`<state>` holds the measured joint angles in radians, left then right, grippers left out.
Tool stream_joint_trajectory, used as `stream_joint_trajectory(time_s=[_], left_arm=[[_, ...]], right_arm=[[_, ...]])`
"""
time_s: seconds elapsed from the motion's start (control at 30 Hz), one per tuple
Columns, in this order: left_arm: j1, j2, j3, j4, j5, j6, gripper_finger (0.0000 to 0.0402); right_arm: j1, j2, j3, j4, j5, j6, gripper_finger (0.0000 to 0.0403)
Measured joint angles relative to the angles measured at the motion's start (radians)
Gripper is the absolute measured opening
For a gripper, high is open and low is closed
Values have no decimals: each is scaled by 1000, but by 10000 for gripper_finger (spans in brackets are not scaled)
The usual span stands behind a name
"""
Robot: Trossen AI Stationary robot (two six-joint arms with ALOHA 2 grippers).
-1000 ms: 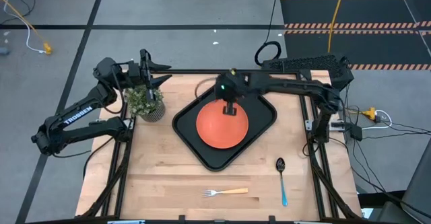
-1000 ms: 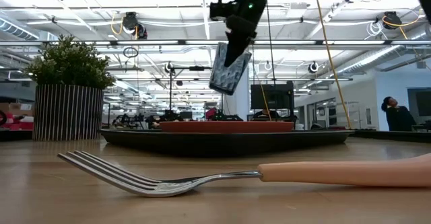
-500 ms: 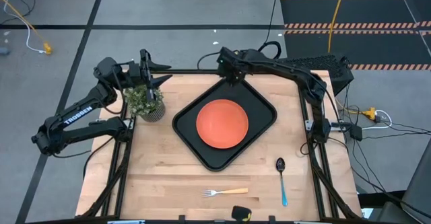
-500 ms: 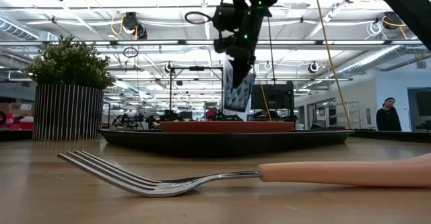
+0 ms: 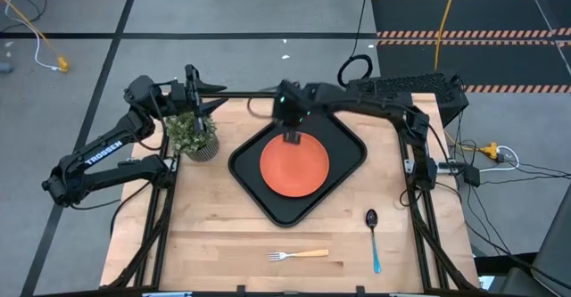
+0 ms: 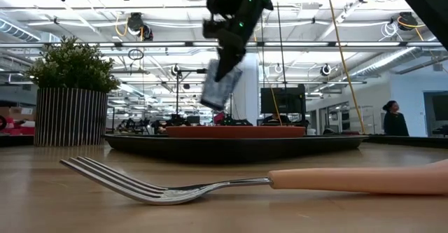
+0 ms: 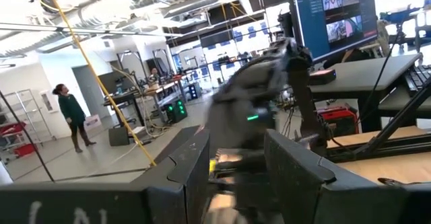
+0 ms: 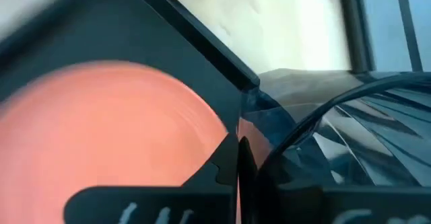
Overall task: Pick and place plate/cup/fork/spoon on tray
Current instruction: Put the blue cup on the black serving tray
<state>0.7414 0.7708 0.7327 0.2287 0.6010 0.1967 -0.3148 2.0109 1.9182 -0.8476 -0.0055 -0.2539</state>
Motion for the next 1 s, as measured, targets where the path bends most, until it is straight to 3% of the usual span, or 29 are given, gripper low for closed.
stream_joint_trajectory(time_s=[0.23,0.4,0.6,0.87,1.0], left_arm=[[0,0,0,8,0,-6,145],[0,0,0,14,0,-14,145],[0,0,0,10,0,-23,145],[0,2,0,-9,0,-17,145],[0,2,0,-17,0,-7,145]], right_arm=[[115,0,5,72,0,3,0],[135,0,5,54,25,22,0],[3,0,5,-94,115,62,0],[-184,0,3,-114,-13,86,0],[-226,-1,-35,-114,-20,82,0]])
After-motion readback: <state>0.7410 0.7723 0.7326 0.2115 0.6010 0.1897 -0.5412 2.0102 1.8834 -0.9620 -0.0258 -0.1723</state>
